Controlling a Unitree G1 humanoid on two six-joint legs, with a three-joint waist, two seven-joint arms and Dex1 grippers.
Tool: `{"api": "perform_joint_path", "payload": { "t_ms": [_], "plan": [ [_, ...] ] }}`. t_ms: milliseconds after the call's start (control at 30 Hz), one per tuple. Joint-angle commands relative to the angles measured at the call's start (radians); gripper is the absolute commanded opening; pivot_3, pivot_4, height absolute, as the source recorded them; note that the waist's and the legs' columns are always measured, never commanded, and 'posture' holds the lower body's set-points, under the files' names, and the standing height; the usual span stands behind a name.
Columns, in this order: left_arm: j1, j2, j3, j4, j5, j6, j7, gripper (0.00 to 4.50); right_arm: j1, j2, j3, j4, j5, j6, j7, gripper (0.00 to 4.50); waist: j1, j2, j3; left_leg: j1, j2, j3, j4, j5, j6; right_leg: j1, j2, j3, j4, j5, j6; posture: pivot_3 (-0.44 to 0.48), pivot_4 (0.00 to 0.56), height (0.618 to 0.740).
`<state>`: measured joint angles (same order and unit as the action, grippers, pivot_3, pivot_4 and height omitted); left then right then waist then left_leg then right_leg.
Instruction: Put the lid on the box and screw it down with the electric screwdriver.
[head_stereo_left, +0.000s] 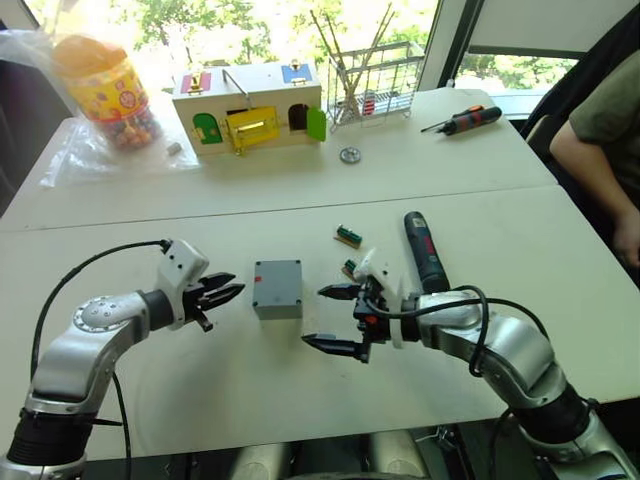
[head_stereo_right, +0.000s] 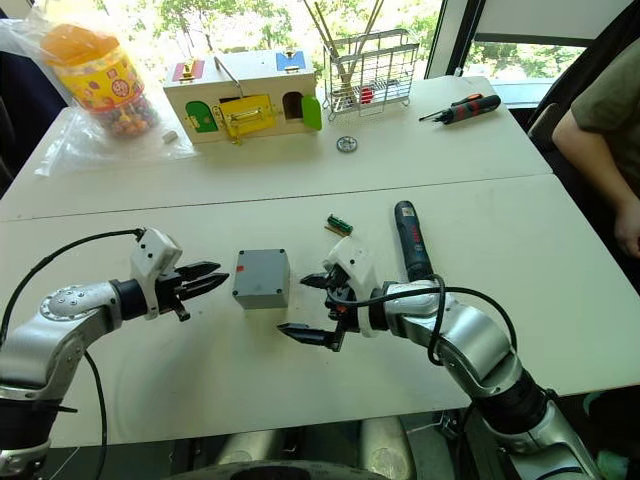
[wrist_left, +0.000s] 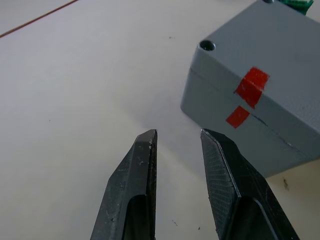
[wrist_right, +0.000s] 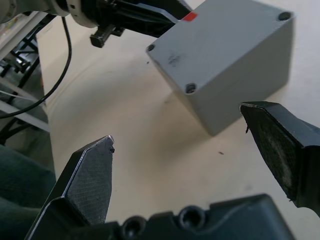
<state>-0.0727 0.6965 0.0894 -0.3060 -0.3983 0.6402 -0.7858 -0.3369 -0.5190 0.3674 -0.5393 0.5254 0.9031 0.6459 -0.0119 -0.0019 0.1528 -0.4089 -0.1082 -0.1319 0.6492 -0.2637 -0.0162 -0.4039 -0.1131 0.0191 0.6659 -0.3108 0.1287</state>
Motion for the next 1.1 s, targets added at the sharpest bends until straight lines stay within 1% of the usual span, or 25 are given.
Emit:
{"api": "perform_joint_path", "payload": {
  "t_ms": [33, 233, 300, 433, 533, 600, 667, 733, 800, 867, 1000, 1100],
  "plan": [
    [-0.037, 0.005, -0.04, 0.019, 0.054, -0.053, 0.012, 1.36, -0.028, 0.074, 0.009, 0.056, 0.001, 0.085, -0.064, 4.46, 0.001, 0.0, 0.0, 0.0, 0.0, 0.0, 0.0, 0.0, 0.0, 0.0, 0.0, 0.0, 0.0, 0.0, 0.0, 0.0, 0.15, 0.74],
    [-0.075, 0.001, -0.1, 0.031, 0.094, -0.096, 0.006, 1.36, -0.036, 0.166, -0.025, 0.073, 0.057, 0.191, -0.096, 4.46, -0.001, 0.0, 0.0, 0.0, 0.0, -0.001, 0.0, 0.0, -0.001, 0.0, 0.0, 0.0, 0.0, 0.0, 0.0, 0.0, 0.15, 0.74],
    [-0.107, -0.013, -0.124, 0.056, 0.114, -0.109, 0.013, 1.36, -0.037, 0.201, -0.048, 0.058, 0.095, 0.228, -0.102, 4.46, -0.002, 0.0, 0.0, 0.0, 0.0, -0.001, -0.001, 0.0, -0.001, -0.001, 0.0, 0.0, 0.0, 0.0, 0.0, 0.0, 0.15, 0.74],
    [-0.202, -0.069, -0.174, 0.161, 0.164, -0.168, 0.025, 1.36, -0.044, 0.279, -0.114, 0.053, 0.168, 0.309, -0.131, 4.46, 0.002, 0.0, 0.0, 0.0, 0.0, -0.001, -0.001, 0.001, -0.001, 0.0, 0.0, -0.001, 0.0, 0.0, 0.0, 0.0, 0.15, 0.74],
    [-0.255, -0.114, -0.182, 0.255, 0.214, -0.237, 0.064, 1.36, -0.048, 0.295, -0.131, 0.045, 0.182, 0.344, -0.15, 4.46, -0.001, 0.0, 0.0, 0.0, -0.001, -0.001, 0.0, 0.001, -0.001, 0.0, 0.0, -0.001, 0.0, 0.0, 0.0, 0.0, 0.15, 0.74],
    [-0.269, -0.12, -0.181, 0.297, 0.24, -0.291, 0.07, 1.36, -0.051, 0.266, -0.136, 0.026, 0.181, 0.351, -0.149, 4.46, -0.003, 0.0, 0.0, 0.0, -0.001, -0.001, 0.0, 0.001, -0.001, 0.0, 0.0, -0.001, 0.0, 0.0, 0.0, 0.0, 0.15, 0.74],
    [-0.267, -0.107, -0.179, 0.323, 0.259, -0.335, 0.063, 1.36, -0.057, 0.198, -0.12, 0.001, 0.156, 0.32, -0.124, 4.46, -0.005, 0.0, 0.0, 0.0, -0.001, -0.001, -0.001, 0.001, -0.001, -0.001, 0.0, -0.001, 0.0, 0.0, 0.0, 0.0, 0.15, 0.74],
    [-0.252, -0.069, -0.167, 0.33, 0.267, -0.345, 0.037, 1.36, -0.077, 0.093, -0.068, -0.005, 0.069, 0.22, -0.09, 4.46, -0.005, 0.0, 0.0, 0.0, -0.001, -0.001, -0.001, 0.001, -0.001, -0.001, 0.0, -0.002, 0.0, 0.0, 0.0, 0.0, 0.15, 0.74],
    [-0.231, -0.031, -0.152, 0.318, 0.265, -0.329, 0.017, 1.36, -0.1, 0.028, -0.027, 0.028, -0.013, 0.106, -0.058, 4.46, -0.006, 0.0, 0.0, 0.0, -0.001, -0.001, -0.001, 0.001, -0.001, -0.001, 0.0, -0.002, 0.001, 0.0, 0.0, 0.0, 0.15, 0.74],
    [-0.197, -0.004, -0.13, 0.272, 0.24, -0.32, -0.002, 1.36, -0.115, 0.015, -0.016, 0.074, -0.048, 0.029, -0.028, 4.46, -0.01, 0.0, 0.0, 0.0, 0.0, -0.001, -0.001, 0.001, -0.001, -0.002, 0.001, -0.002, 0.001, 0.0, 0.0, 0.0, 0.15, 0.74],
    [-0.084, 0.057, -0.082, 0.11, 0.163, -0.203, -0.06, 1.36, -0.152, 0.024, 0.015, 0.178, -0.111, -0.091, 0.028, 4.46, -0.009, 0.0, 0.0, 0.0, 0.0, -0.001, -0.002, 0.001, -0.001, -0.002, 0.0, -0.001, 0.0, 0.0, 0.0, 0.0, 0.15, 0.74],
    [-0.006, 0.074, -0.034, -0.007, 0.084, -0.125, -0.079, 1.36, -0.175, 0.044, 0.044, 0.241, -0.147, -0.153, 0.069, 4.46, -0.005, 0.0, 0.0, 0.0, 0.0, 0.0, -0.001, 0.0, -0.001, -0.001, 0.0, -0.001, 0.0, 0.0, 0.0, 0.0, 0.15, 0.74]
  ]
}}
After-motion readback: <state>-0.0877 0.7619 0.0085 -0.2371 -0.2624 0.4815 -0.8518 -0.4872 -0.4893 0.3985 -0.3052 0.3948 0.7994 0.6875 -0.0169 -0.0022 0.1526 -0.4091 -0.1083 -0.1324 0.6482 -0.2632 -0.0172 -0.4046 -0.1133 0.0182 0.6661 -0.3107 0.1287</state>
